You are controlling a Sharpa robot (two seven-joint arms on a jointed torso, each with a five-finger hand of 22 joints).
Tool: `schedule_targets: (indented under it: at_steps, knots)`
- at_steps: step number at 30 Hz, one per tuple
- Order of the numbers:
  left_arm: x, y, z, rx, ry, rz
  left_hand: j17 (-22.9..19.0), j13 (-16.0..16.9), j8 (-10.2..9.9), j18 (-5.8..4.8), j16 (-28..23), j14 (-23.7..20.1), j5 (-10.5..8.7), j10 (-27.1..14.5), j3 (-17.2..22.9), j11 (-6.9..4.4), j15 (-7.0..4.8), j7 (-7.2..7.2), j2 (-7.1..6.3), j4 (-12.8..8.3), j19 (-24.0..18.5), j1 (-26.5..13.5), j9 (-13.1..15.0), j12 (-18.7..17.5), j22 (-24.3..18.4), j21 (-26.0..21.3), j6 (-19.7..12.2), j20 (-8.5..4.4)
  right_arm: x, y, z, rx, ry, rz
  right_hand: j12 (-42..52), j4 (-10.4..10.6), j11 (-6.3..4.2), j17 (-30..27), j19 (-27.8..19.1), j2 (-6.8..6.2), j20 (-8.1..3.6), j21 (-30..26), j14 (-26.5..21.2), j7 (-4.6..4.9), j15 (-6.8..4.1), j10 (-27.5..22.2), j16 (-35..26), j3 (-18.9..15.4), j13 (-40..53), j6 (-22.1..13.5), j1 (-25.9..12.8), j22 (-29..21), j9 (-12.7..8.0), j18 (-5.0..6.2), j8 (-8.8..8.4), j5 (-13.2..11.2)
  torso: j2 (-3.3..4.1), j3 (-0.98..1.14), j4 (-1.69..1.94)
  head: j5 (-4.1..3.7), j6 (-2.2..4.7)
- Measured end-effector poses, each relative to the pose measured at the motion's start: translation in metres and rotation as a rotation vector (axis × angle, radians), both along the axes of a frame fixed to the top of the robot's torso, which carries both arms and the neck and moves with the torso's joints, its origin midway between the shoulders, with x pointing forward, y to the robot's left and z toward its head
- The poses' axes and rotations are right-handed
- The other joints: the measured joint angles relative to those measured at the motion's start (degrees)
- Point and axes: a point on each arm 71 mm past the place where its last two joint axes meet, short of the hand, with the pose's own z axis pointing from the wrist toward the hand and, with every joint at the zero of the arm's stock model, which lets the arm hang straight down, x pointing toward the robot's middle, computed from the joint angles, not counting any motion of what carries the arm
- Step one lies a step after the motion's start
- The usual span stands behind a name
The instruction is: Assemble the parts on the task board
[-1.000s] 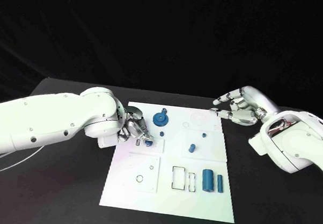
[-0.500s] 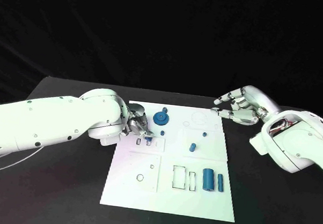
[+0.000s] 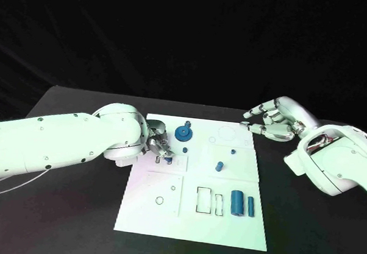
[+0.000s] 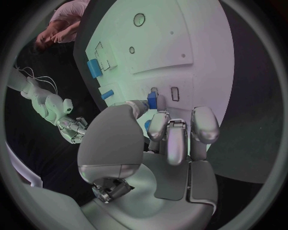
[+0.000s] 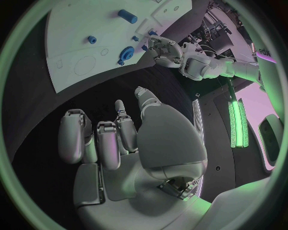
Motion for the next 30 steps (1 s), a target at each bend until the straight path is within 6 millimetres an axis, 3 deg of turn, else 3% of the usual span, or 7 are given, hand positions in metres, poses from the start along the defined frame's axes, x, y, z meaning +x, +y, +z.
schedule_targets:
  at_steps: [24,26,28,30]
  knots:
    - [-0.0007,-0.0012,-0.0013,0.035,0.010,-0.017,0.04,0.57,1.37,0.00,0.00,0.21,-0.26,0.72,1.31,-0.31,-0.21,0.00,-0.58,-1.00,0.21,-1.50,0.91,0.62,0.49,0.29,0.01,-0.21,-0.0005,0.0002,-0.0001,-0.001,0.002,0.002,0.00,0.17,0.00,-0.01,0.00,0.00,0.00,0.00,0.00,0.00,0.00,0.00,0.00,-0.17,0.00,0.00,0.00,-0.02,0.04,0.01,0.00,0.00,-0.05,0.03,0.00,0.04,0.08]
    - [-0.0010,-0.0016,-0.0016,0.036,0.012,-0.019,0.04,0.58,1.37,0.01,0.00,0.21,-0.26,0.72,1.33,-0.31,-0.21,0.00,-0.50,-1.02,0.21,-1.69,1.69,0.62,0.49,0.29,0.01,-0.20,-0.0005,0.0004,-0.0001,-0.001,0.003,0.003,0.00,0.17,0.00,-0.01,0.00,0.00,0.00,0.00,0.00,0.00,0.00,0.00,0.00,-0.17,0.00,0.00,0.00,-0.02,0.04,0.00,0.00,0.00,-0.05,0.03,0.00,0.02,0.13]
    - [-0.0011,-0.0020,-0.0019,0.037,0.013,-0.020,0.03,0.77,1.50,0.00,0.00,0.15,-0.26,0.72,1.41,-0.31,-0.27,0.00,-0.72,-1.10,0.21,-2.12,4.65,0.91,0.66,0.52,0.01,-0.20,-0.0005,0.0005,-0.0001,-0.001,0.003,0.003,0.00,0.17,0.00,-0.01,0.00,0.00,0.00,0.00,0.00,0.00,0.00,0.00,0.00,-0.17,0.00,0.00,0.00,-0.02,0.04,0.00,0.00,0.00,-0.04,0.03,0.00,0.01,0.16]
    - [-0.0011,-0.0023,-0.0022,0.037,0.014,-0.021,0.03,0.88,1.85,0.01,0.00,0.01,-0.26,0.84,1.69,-0.42,-0.41,0.00,-0.80,-1.38,0.25,-2.20,4.67,1.09,0.78,0.52,0.01,-0.21,-0.0005,0.0005,-0.0001,-0.001,0.003,0.003,0.00,0.17,0.00,-0.01,0.00,0.00,0.00,0.00,0.00,0.00,0.00,0.00,0.00,-0.16,0.00,0.00,0.00,-0.02,0.04,0.00,0.00,0.00,-0.04,0.03,0.00,0.01,0.17]
